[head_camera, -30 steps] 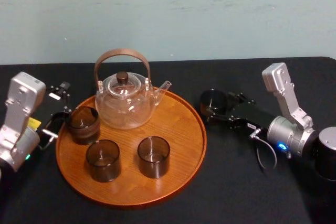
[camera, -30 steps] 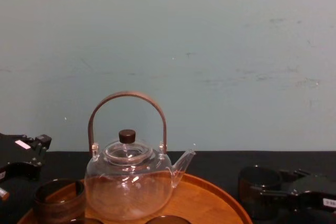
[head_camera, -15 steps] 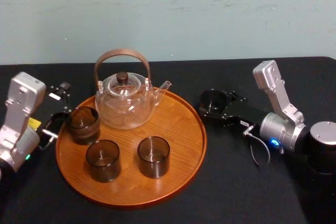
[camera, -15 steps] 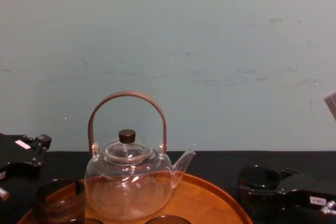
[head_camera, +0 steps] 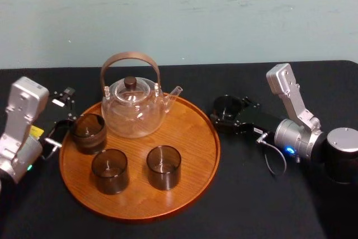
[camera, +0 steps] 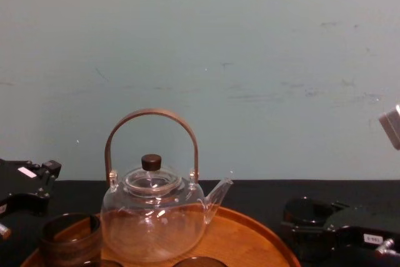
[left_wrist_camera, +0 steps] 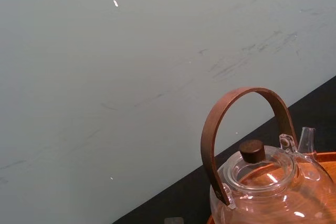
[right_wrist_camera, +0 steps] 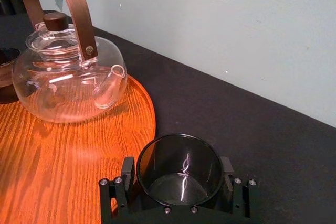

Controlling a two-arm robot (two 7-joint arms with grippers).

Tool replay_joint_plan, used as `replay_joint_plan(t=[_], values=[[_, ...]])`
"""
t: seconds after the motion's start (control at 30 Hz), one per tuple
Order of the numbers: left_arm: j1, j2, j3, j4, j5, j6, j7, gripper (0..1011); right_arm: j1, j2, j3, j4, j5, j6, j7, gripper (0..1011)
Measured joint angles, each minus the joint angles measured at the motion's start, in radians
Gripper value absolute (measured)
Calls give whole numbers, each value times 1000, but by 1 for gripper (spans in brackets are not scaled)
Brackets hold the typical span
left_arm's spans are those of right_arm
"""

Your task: Pick up the glass from the table and place it on the tray.

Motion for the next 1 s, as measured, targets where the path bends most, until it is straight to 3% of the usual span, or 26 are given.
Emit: replay_joint_plan(t=[0.3,0.5,0.87,1.0], values=[[0,0,0,0,0,0,0,0,-2,1,1,-4,1,0,0,997],[0,0,0,0,0,0,0,0,-3,2,1,-5,1,0,-1,905],[0,0,0,0,0,0,0,0,-4,3,2,-7,2,1,-1,905],[0,0,0,0,0,0,0,0,-18,10,7,-35,1,-7,-9,904]])
